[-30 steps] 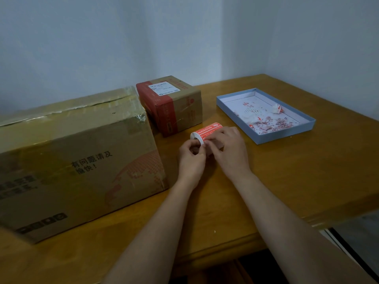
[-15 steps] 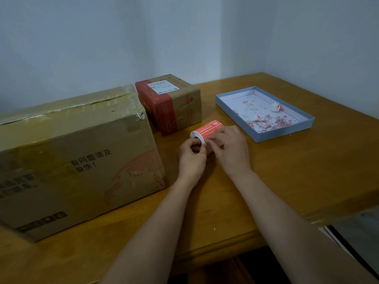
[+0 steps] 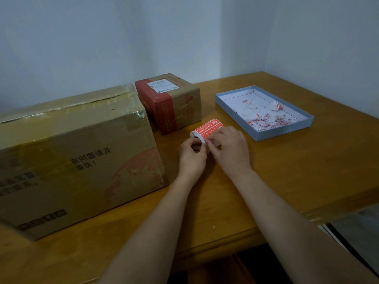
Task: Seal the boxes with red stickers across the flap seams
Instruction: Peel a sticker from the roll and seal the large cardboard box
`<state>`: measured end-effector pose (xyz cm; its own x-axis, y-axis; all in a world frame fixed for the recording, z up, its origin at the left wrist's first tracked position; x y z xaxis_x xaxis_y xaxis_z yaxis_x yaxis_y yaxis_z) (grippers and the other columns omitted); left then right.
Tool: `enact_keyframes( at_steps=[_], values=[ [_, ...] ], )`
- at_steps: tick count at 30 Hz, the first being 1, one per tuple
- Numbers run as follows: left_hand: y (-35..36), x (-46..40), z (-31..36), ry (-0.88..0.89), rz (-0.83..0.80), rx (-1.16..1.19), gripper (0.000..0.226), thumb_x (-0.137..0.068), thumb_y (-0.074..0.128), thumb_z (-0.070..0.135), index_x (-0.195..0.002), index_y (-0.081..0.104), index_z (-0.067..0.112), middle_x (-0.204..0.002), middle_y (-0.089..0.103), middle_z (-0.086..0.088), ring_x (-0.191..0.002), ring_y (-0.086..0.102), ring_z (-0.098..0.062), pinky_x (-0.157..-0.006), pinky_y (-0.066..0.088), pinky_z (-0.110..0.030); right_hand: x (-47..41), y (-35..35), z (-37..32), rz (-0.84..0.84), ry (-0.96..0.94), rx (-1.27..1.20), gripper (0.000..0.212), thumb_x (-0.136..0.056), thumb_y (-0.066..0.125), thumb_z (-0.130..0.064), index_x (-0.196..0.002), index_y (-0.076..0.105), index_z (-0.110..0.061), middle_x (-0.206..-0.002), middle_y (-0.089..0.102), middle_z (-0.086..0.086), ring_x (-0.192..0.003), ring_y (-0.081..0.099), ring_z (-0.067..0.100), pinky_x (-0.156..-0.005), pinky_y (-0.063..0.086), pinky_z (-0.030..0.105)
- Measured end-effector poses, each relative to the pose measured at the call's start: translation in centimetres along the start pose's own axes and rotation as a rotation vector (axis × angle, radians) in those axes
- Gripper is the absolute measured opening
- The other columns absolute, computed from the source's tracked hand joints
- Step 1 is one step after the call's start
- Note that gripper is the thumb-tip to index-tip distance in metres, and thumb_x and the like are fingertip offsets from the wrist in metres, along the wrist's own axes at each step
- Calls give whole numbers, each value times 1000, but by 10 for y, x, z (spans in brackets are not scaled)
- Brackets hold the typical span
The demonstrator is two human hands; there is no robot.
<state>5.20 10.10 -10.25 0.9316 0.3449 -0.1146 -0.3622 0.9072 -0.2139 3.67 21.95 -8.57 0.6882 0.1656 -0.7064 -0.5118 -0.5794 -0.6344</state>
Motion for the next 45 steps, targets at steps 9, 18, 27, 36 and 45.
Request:
enact_keyframes(
  at_steps=[9, 18, 27, 36, 45],
  values=[
    [-1, 1, 2, 6, -6, 7, 27, -95, 60, 15, -121, 61, 9, -103, 60, 5, -82, 59, -2, -54, 44, -2, -1, 0, -2, 29, -42, 26, 13, -83, 73, -25, -91, 71, -15, -94, 69, 2, -88, 62, 18, -79, 41, 29],
    [-1, -1, -2, -9, -7, 49, 26, -94, 61, 14, -120, 64, 8, -110, 65, -2, -88, 63, -6, -58, 48, -6, -1, 4, -5, 27, -90, 60, 12, -85, 71, -21, -91, 69, -11, -94, 68, 5, -90, 61, 21, -77, 46, 33],
    [0, -3, -5, -28, -5, 56, 28, -94, 61, 16, -121, 63, 10, -112, 65, -3, -95, 64, -10, -63, 51, -12, -3, 6, -4, -6, -51, -39, 11, -87, 68, -18, -90, 65, -8, -90, 65, 6, -82, 59, 18, -72, 41, 26],
    [0, -3, -4, -44, -5, 95, 29, -93, 63, 20, -121, 63, 11, -110, 65, -1, -90, 65, -8, -58, 50, -9, -3, 4, 0, 27, 31, -174, 12, -91, 63, -22, -88, 59, -10, -95, 57, 2, -82, 53, 11, -62, 45, 23],
    [1, -5, -4, -23, 0, 82, 25, -91, 65, 37, -105, 68, 17, -100, 70, 4, -90, 68, -9, -75, 57, -23, -2, 2, 5, 26, 128, -268, 15, -92, 63, -25, -94, 62, -10, -101, 57, 1, -89, 47, 1, -63, 36, 3]
  ],
)
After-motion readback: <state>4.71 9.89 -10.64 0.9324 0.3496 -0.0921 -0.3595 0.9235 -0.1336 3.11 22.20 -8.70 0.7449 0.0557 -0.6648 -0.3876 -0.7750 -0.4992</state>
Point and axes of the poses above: each hand's wrist, its own x-axis away from the middle knuckle, its own y-axis out of the palm, z = x × y, the point moved 4 cm from there along -x, towards the middle knuckle
